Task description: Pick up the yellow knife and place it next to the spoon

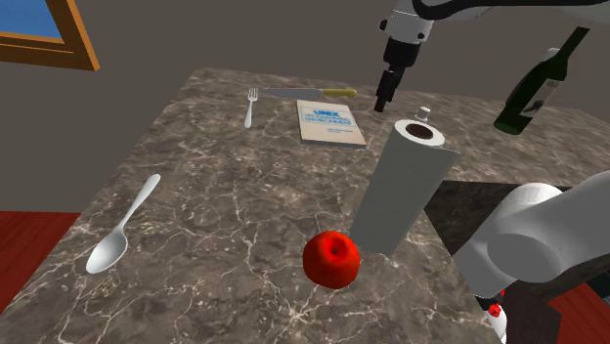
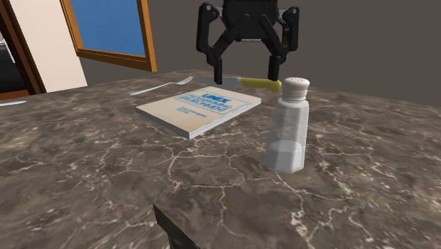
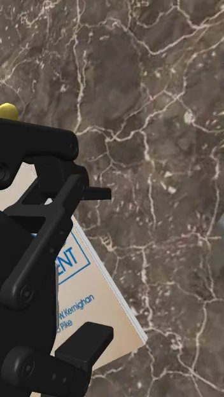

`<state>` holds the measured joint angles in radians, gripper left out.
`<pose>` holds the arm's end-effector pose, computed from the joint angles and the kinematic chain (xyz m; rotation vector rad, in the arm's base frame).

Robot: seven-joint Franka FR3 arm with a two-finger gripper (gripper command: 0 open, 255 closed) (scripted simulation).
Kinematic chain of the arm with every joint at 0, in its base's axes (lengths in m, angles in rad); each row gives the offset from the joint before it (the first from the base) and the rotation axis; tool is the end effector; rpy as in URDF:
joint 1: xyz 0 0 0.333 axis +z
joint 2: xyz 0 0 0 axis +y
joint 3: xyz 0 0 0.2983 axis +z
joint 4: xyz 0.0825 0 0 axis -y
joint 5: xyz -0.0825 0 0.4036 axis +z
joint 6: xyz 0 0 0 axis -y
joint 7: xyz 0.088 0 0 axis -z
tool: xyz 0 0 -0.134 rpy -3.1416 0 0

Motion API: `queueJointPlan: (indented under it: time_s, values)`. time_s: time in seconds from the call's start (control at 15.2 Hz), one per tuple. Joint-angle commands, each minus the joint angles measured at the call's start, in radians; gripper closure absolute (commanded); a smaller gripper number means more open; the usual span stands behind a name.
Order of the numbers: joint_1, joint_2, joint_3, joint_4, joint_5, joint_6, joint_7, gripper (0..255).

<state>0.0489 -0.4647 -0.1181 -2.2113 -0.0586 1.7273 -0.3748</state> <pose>0.4362 -0.0411 0.5100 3.0990 0.5134 -0.0351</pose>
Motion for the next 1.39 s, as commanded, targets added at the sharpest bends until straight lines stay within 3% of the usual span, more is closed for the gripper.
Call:
queueJointPlan:
  time_s: [0.0, 0.59, 1.19, 1.32]
  values:
    - [0.014, 0.087, -0.018, 0.074, -0.002, 0.011, -0.070, 0]
    - [0.052, 0.459, -0.046, 0.441, 0.027, 0.006, -0.353, 0]
    - [0.053, 0.837, -0.011, 0.925, 0.056, -0.106, -0.578, 0]
    - [0.054, 0.831, -0.011, 0.888, 0.055, -0.076, -0.578, 0]
